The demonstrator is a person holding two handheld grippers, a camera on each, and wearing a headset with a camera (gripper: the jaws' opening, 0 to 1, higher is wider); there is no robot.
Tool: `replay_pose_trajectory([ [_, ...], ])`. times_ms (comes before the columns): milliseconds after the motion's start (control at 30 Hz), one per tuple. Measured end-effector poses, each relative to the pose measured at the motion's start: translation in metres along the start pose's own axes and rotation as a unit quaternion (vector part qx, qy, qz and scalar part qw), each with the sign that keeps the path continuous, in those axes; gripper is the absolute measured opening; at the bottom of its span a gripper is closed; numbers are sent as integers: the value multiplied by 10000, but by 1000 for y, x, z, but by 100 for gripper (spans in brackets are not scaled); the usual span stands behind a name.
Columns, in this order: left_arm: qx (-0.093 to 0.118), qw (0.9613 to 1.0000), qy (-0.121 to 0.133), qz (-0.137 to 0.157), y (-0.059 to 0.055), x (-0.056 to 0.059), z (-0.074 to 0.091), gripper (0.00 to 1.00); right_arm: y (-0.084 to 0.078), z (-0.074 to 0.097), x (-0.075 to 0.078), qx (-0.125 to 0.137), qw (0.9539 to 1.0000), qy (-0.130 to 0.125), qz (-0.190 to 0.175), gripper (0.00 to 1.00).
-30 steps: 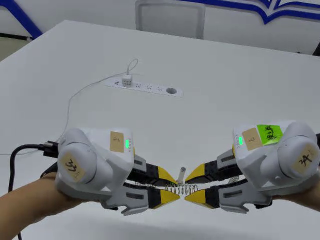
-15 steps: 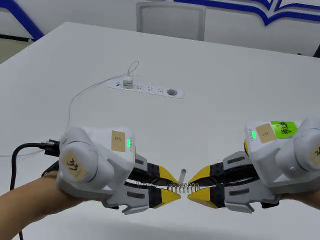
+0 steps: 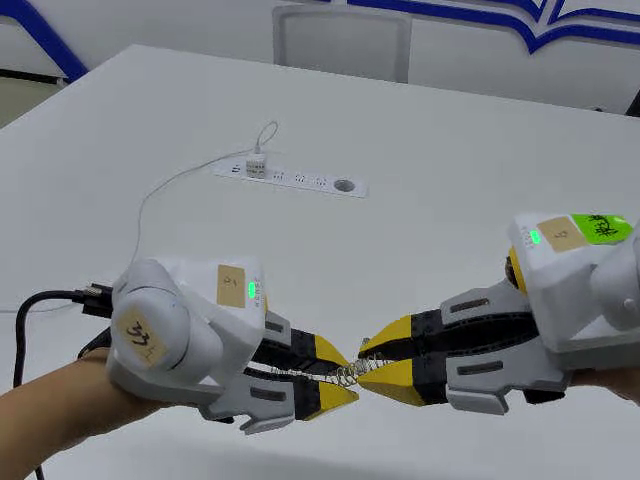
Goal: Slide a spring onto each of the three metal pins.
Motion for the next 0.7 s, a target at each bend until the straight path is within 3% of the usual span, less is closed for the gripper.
replay_pose_trajectory([
  [200, 74, 9999, 8, 120, 2, -1, -1, 10, 3, -3, -2, 384, 9990, -1, -240, 11],
  [700, 158, 9993, -46, 334, 1, -3, -4, 11, 6, -7, 0, 463, 9981, -50, -409, 11],
])
Point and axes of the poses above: the centre of the closed fingertips' face, and the gripper's own axes: z roughly backward along the fingers, x roughly to its right, y roughly out of its top, the point moved 10 cm from there along z, roughly backward along the fingers, and after that the axes turned 10 degrees about -z, right-handed, at the moved point
